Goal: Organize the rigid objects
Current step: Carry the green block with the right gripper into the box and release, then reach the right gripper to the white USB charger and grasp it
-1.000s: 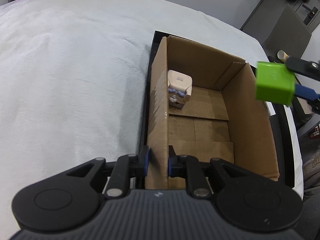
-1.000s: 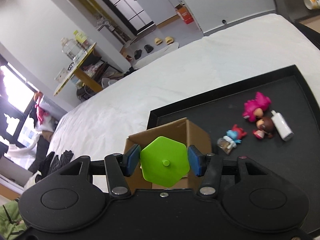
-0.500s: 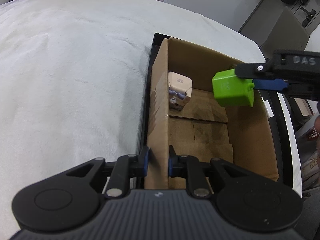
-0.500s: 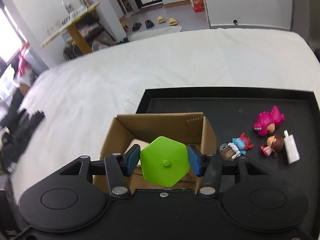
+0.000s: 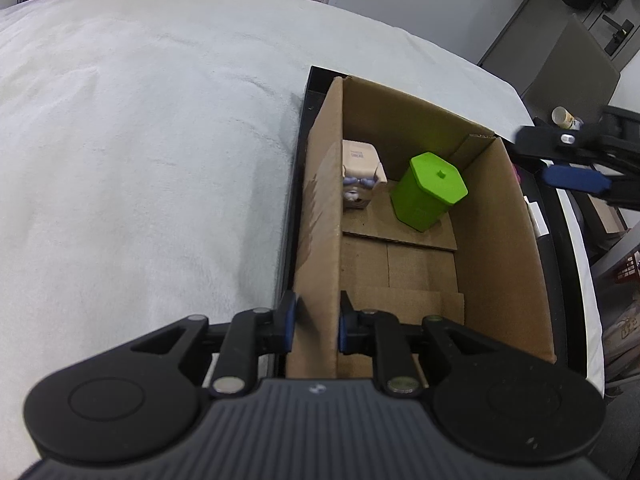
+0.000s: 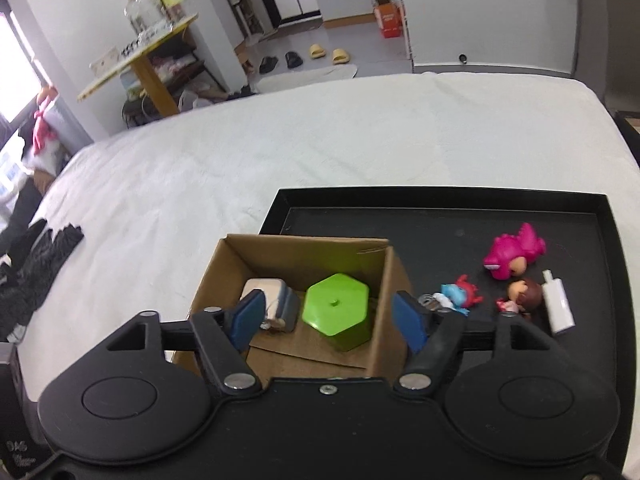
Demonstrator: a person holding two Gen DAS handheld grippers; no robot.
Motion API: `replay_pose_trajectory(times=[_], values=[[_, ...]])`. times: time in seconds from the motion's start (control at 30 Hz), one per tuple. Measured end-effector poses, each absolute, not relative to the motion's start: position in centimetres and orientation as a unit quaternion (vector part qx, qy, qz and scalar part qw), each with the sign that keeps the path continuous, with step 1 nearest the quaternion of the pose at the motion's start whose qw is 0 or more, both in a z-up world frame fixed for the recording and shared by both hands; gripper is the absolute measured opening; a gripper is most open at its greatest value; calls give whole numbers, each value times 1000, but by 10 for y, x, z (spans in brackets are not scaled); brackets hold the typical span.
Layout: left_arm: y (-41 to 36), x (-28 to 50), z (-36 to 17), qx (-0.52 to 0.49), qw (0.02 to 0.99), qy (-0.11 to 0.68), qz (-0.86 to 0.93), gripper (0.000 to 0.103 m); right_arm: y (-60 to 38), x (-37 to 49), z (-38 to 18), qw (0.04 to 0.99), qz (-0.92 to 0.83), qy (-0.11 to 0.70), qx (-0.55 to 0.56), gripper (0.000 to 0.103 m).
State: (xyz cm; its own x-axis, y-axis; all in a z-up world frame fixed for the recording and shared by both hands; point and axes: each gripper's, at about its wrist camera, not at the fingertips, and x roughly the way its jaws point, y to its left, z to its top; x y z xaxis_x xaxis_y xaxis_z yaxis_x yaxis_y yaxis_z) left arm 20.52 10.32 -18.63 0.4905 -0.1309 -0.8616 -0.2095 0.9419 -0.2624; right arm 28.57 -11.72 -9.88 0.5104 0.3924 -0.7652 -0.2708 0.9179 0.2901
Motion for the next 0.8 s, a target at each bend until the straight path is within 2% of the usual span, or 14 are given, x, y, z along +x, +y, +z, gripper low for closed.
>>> replay_pose_trajectory(times=[0.1,0.23,0.8], values=[[102,205,-186,-168,846,505,25,18,-132,283,-96,872,186,445,80,77],[101,204,-185,-167,846,506,27,18,-153,280,-91,879,183,429,96,89],[99,208,-187,-167,841,513,43,17,-220,286,-115,884,161,426,109,91]])
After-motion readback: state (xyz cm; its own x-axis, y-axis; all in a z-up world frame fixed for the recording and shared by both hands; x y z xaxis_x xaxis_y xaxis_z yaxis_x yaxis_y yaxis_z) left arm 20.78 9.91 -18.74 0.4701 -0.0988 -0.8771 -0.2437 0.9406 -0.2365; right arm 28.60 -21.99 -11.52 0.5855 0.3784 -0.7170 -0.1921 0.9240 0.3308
